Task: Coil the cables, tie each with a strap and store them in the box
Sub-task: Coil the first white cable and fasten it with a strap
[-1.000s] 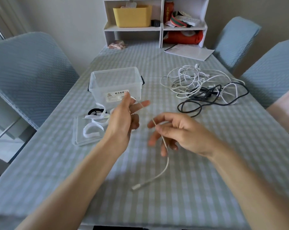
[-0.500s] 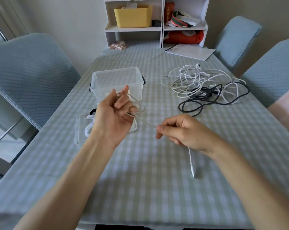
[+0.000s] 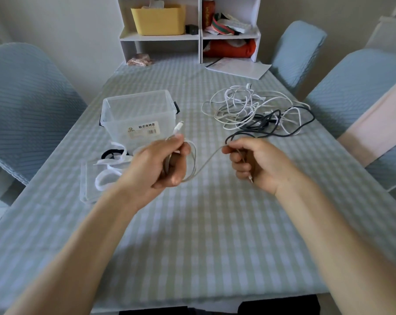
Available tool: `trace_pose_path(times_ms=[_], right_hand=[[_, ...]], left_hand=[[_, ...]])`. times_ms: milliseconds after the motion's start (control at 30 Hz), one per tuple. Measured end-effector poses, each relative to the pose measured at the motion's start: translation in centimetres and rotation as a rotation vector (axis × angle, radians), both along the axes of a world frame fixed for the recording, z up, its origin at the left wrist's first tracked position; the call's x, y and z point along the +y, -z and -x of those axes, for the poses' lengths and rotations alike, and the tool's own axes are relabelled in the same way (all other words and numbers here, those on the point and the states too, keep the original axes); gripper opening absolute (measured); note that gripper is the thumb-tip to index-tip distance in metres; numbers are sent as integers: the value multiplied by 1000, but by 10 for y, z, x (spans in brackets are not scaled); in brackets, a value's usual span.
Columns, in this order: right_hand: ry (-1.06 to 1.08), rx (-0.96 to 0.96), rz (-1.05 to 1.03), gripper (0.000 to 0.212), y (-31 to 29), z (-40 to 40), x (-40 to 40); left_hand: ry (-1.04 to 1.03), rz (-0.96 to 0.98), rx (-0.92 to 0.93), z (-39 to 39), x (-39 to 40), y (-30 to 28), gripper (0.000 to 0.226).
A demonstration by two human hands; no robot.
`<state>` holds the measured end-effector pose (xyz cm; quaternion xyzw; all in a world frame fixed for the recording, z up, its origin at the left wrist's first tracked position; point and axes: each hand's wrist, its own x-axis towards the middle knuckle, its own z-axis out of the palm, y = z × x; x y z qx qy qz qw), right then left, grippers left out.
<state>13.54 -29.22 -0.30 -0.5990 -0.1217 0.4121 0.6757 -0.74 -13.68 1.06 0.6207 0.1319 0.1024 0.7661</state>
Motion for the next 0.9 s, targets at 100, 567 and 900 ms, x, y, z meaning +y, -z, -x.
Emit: trace_pose_path(times_ms=[100,567,900], right_hand=[[0,-70,82,22,3,3,0],[-266,-699,-25,18,0,36,-1],[-87,-677,123,21,1,20,1]], left_hand=[[94,-239,134,-1,-12,2,42],[-288,-196,223,-15,-20,11,42],[-304,-56,136,-11,0,13,45]])
